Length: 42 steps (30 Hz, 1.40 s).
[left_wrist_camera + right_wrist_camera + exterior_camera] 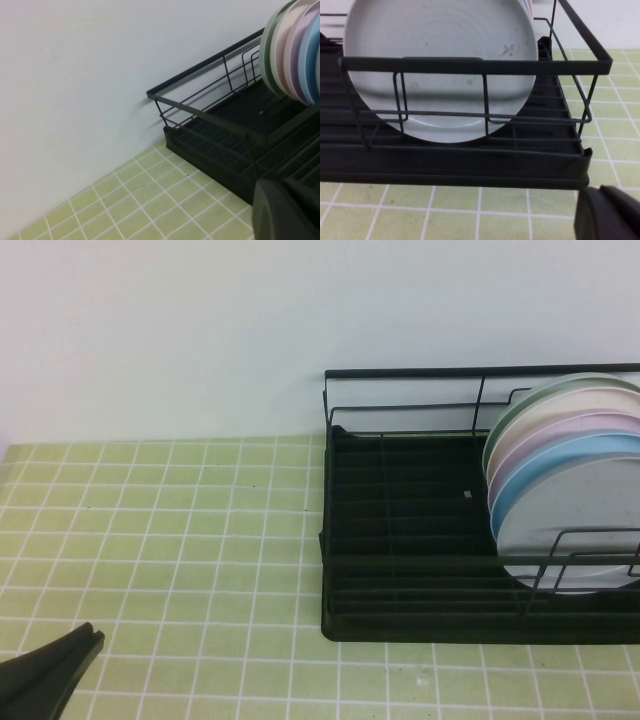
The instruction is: Place plate on rack
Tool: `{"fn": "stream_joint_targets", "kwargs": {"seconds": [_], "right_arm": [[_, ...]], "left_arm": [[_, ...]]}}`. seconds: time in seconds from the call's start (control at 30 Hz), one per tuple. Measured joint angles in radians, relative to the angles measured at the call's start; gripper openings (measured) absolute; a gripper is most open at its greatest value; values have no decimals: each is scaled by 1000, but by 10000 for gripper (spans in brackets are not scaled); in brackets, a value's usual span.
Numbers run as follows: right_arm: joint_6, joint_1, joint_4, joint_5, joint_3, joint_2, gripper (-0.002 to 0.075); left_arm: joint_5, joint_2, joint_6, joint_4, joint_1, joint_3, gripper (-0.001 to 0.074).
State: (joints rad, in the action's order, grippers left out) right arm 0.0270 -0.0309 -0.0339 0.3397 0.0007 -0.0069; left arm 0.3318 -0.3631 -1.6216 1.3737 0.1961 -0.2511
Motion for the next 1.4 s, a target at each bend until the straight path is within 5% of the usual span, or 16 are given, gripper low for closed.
{"fn": "stream_joint_targets", "kwargs": {"seconds": [0.77,0.9,1.0,1.2,1.4], "right_arm": [[-2,0,15,0,0,0,-1],[-2,0,15,0,0,2,-1],[-2,0,15,0,0,1,-1],[-2,0,15,0,0,1,-1],[-2,0,15,0,0,1,-1]], "left_arm": [[24,7,1,19,34,14,0],[-89,21,-22,70,32,30,0],[-158,31,202,-83,24,30,0],[-110,133,988,-815,-76,45,0],[-86,299,1090,-946,-148,138,0]]}}
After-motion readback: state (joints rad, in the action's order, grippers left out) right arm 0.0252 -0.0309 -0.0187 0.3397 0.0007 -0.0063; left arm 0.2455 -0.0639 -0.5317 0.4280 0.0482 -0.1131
